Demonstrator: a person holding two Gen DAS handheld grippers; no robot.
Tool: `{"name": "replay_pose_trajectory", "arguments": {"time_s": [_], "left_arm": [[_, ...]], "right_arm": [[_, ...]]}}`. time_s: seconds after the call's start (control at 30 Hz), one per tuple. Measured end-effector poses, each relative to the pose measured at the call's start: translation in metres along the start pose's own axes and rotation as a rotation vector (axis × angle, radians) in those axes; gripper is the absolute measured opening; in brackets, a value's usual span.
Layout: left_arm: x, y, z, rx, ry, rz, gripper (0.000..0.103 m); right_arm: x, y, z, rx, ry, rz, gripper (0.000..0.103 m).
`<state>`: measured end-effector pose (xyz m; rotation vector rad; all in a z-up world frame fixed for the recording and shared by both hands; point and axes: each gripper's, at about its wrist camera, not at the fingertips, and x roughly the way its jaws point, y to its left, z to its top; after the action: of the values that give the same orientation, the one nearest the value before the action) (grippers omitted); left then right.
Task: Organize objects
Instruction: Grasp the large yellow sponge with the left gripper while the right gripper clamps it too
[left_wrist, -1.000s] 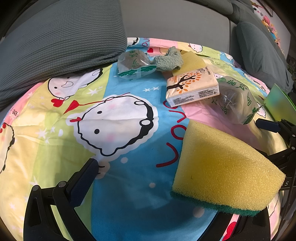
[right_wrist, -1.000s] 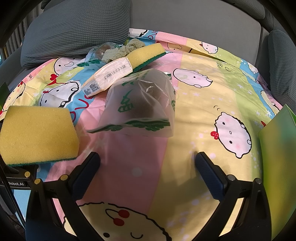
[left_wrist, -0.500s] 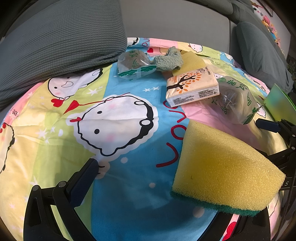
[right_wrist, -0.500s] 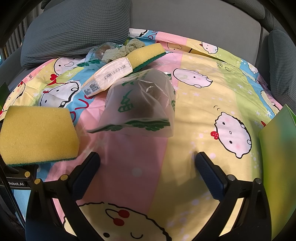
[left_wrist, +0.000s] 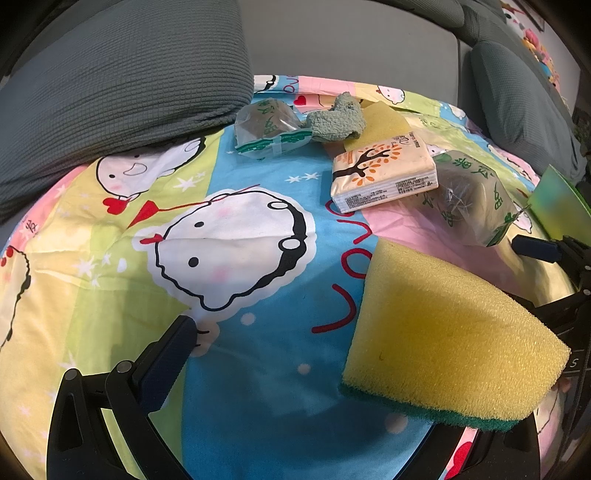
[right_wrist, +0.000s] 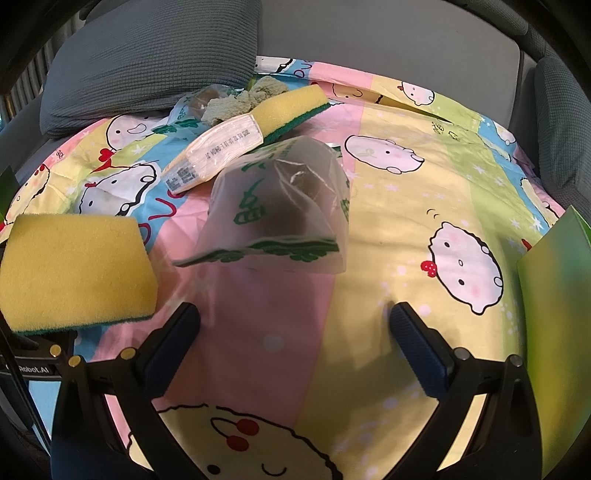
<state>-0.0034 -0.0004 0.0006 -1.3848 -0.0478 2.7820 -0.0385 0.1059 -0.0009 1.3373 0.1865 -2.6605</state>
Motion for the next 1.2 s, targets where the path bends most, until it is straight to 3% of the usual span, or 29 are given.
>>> {"name": "replay_pose_trajectory", "arguments": {"time_s": [0.2,0.27,0.37,0.43,0.47,0.53,0.63,0.73,0.83,0.93,1.03,1.2], "left_arm": [[0.000,0.002,0.002,-0.004,0.009,-0.004,0.103],[-0.003,0.003,0.002,-0.008,0.049,0.001,0.103],[-0.011,0.003,0.008,0.068,0.169,0.001,0.103],[-0.031,0.015,0.009,0.028,0.115,0.011,0.103],[-0.039,0.021,0.009,-0.009,0.094,0.001,0.103],[-0.055,0.033,0.009,-0.091,0.070,-0.054,0.103],[-0.068,0.047,0.009,-0.201,0.046,-0.177,0.103],[-0.070,0.045,0.012,-0.233,0.038,-0.254,0.103],[-0.069,0.033,0.017,-0.214,0.042,-0.252,0.103],[-0.063,0.023,0.014,-0.200,0.105,-0.275,0.102],[-0.061,0.016,0.010,-0.193,0.140,-0.324,0.087],[-0.051,0.011,0.005,-0.217,0.217,-0.316,0.071]], "right_arm": [[0.000,0.001,0.009,0.146,0.124,-0.085,0.102],[-0.010,-0.004,0.006,0.217,0.129,-0.086,0.101],[-0.036,-0.014,0.003,0.287,0.056,-0.045,0.101],[-0.060,-0.020,0.005,0.339,-0.044,-0.037,0.101],[-0.068,-0.022,0.005,0.367,-0.076,-0.016,0.101],[-0.083,-0.027,0.007,0.459,-0.143,0.132,0.101],[-0.080,-0.030,0.011,0.556,-0.153,0.341,0.098],[-0.069,-0.020,0.017,0.550,-0.117,0.354,0.090],[-0.055,-0.006,0.021,0.553,-0.064,0.347,0.072],[-0.042,0.004,0.023,0.537,-0.014,0.378,0.065],[-0.035,0.017,0.025,0.495,0.022,0.370,0.059],[-0.018,0.031,0.028,0.450,0.065,0.376,0.055]]}}
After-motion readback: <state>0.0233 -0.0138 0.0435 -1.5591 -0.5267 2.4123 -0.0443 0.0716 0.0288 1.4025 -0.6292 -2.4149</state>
